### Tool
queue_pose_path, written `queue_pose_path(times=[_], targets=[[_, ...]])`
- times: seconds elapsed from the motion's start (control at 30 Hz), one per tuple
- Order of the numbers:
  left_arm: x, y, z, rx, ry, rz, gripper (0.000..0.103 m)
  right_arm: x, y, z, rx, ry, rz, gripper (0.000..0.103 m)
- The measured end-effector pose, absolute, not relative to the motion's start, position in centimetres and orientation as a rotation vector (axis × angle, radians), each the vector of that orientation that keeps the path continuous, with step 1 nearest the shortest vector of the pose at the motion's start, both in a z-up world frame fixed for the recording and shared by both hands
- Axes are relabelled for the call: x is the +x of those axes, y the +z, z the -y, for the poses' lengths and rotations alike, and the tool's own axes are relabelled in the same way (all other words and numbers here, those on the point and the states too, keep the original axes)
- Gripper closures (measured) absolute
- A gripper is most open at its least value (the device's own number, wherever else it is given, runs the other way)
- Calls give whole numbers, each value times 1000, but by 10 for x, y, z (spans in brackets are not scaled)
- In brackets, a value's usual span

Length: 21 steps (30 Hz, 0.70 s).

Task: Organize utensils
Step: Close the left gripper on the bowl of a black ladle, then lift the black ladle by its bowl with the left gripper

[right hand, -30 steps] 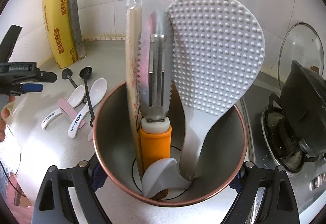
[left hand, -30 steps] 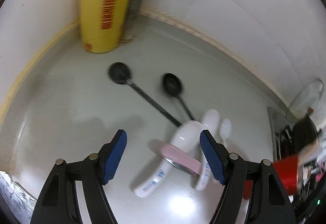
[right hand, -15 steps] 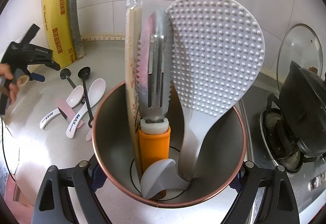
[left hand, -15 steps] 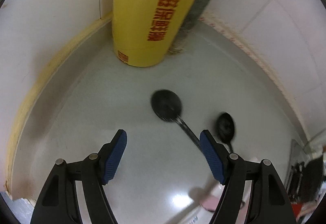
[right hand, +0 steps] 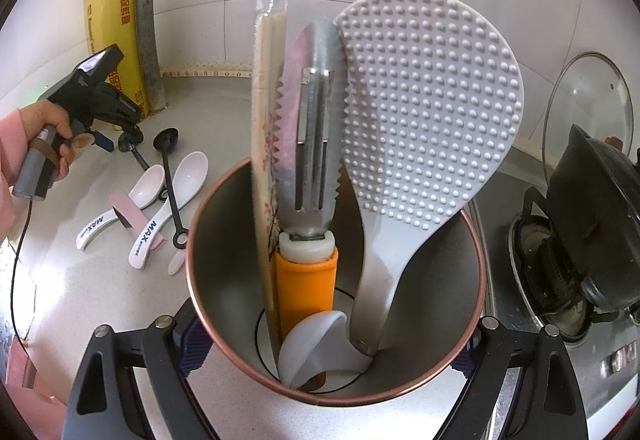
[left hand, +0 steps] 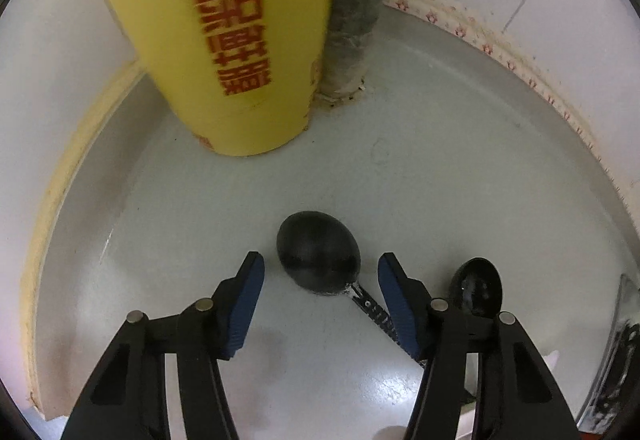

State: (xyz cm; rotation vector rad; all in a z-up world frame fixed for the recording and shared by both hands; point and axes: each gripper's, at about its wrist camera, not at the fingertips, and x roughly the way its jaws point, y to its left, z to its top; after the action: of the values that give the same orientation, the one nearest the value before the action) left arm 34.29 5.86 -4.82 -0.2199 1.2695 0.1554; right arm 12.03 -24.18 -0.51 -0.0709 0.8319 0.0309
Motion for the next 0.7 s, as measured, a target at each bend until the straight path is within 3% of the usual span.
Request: queue_pose_path(times=[0.2, 0.7], targets=[[345, -48, -49, -156, 197, -1232, 57, 121, -6, 239, -75, 30, -836, 10], [292, -50, -112, -292, 287, -1151, 58, 125, -9, 239, -74, 35, -837, 10]])
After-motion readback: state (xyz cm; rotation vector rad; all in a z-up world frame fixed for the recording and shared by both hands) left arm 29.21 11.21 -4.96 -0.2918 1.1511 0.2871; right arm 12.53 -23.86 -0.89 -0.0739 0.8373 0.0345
